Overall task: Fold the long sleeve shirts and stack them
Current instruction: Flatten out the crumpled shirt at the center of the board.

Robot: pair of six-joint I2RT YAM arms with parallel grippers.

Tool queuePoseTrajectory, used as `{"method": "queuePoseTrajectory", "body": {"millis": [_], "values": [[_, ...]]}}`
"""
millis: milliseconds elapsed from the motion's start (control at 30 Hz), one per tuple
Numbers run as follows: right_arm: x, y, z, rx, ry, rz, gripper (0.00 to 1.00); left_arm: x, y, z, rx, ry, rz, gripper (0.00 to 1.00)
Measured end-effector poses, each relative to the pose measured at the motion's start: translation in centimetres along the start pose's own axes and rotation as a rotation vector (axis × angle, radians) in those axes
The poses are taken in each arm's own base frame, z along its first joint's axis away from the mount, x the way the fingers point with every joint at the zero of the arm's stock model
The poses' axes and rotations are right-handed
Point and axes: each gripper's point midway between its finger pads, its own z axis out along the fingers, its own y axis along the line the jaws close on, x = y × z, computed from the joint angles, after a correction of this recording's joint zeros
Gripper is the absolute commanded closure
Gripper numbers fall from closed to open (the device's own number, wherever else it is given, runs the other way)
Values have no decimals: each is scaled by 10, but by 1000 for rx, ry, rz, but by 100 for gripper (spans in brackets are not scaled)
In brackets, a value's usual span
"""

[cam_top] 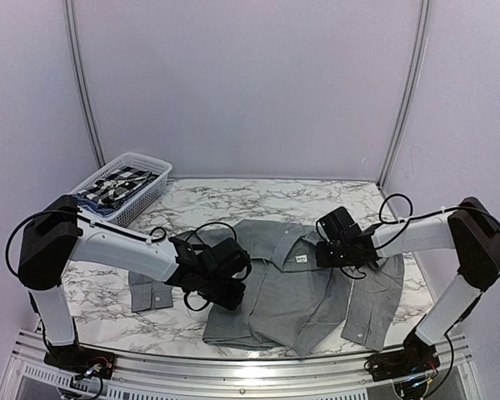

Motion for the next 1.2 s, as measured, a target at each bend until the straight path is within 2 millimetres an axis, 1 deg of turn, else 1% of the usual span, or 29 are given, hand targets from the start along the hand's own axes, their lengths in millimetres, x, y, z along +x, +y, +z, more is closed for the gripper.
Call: {"method": "queuePoseTrajectory", "body": {"millis": [67, 133, 233, 333, 433, 567, 600, 633, 667, 767, 800, 900, 967, 1033, 1100, 1200], "values": [[-13, 2, -3, 6, -26, -6, 96, 3, -2, 3, 4, 8, 3, 73], [-30, 6, -6, 7, -56, -7, 100, 5, -4, 4, 6, 8, 5, 73], [-59, 12, -7, 6, -99, -1, 100, 5, -4, 5, 11, 1, -3, 73], [-92, 13, -4, 5, -134, 14, 100, 5, -4, 5, 18, -10, -8, 73], [-127, 12, 7, -2, -163, 40, 100, 5, -4, 6, 24, -18, -15, 73], [-173, 7, 29, -12, -191, 78, 100, 5, -4, 5, 29, -26, -21, 73], [-181, 6, 34, -16, -194, 85, 97, 5, -4, 5, 29, -26, -23, 73], [-193, 5, 42, -22, -201, 94, 92, 5, -4, 5, 31, -28, -24, 73], [-201, 5, 48, -30, -206, 102, 87, 6, -5, 5, 32, -29, -24, 73], [-223, 6, 68, -60, -215, 111, 62, 6, -5, 5, 31, -32, -30, 73], [-227, 7, 73, -69, -213, 105, 55, 6, -5, 5, 31, -34, -32, 73], [-230, 10, 78, -93, -198, 85, 41, 6, -5, 5, 31, -37, -37, 73], [-230, 12, 73, -108, -192, 71, 33, 6, -5, 5, 30, -37, -39, 73], [-232, 14, 63, -124, -197, 54, 26, 6, -5, 4, 31, -37, -42, 73], [-229, 14, 42, -139, -207, 40, 24, 6, -5, 4, 32, -37, -44, 73], [-224, 13, 5, -159, -234, 24, 24, 6, -5, 4, 32, -37, -47, 73]]}}
